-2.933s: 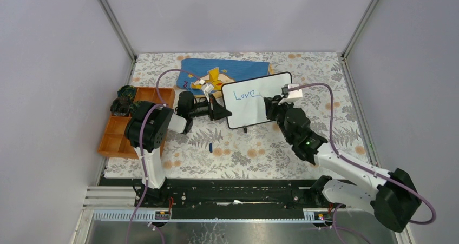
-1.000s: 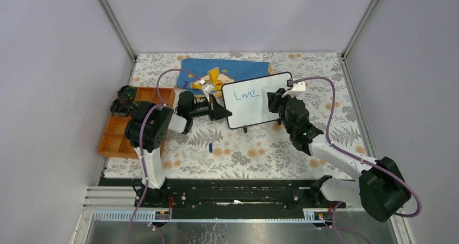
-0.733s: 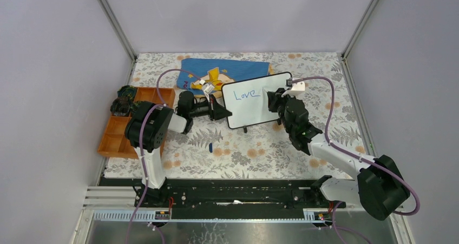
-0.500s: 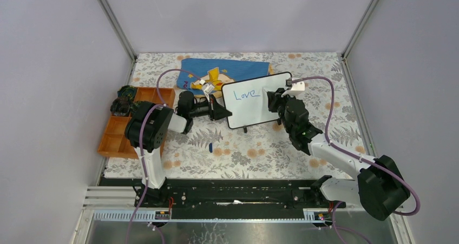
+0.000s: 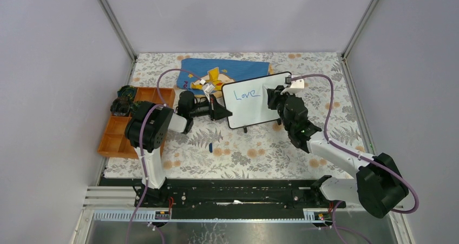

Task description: Write a sentence on the whiteboard

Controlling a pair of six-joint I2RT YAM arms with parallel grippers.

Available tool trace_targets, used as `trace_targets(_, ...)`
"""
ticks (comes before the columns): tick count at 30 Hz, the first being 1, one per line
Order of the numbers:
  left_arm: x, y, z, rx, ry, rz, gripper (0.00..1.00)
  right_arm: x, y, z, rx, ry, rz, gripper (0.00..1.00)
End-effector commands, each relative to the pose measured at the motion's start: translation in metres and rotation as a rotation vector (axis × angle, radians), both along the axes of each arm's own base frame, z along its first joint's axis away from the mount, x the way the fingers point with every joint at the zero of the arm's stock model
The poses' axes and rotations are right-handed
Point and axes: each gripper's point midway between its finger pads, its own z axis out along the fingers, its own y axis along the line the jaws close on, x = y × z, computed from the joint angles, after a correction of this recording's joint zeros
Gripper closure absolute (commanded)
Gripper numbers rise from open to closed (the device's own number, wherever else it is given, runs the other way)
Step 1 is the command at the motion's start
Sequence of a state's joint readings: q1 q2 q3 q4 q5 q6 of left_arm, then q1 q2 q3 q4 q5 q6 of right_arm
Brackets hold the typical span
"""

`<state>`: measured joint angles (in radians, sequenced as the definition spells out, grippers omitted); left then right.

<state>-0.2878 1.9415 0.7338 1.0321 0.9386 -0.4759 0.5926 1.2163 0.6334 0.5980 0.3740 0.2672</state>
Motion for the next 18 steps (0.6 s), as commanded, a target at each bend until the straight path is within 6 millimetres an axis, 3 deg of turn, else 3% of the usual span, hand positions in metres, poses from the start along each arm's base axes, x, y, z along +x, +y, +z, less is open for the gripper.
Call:
trace_targets(1,-0.018,-0.003,-0.041,0.091,0.116,-0.012,1.00,0.011,0.002,0.035,0.040,-0.085,-0.021,1.00)
trace_targets(18,-0.018,-0.004,-0.041,0.093,0.113,-0.015,1.00,0.015,-0.001,0.011,0.008,-0.022,-0.036,1.00)
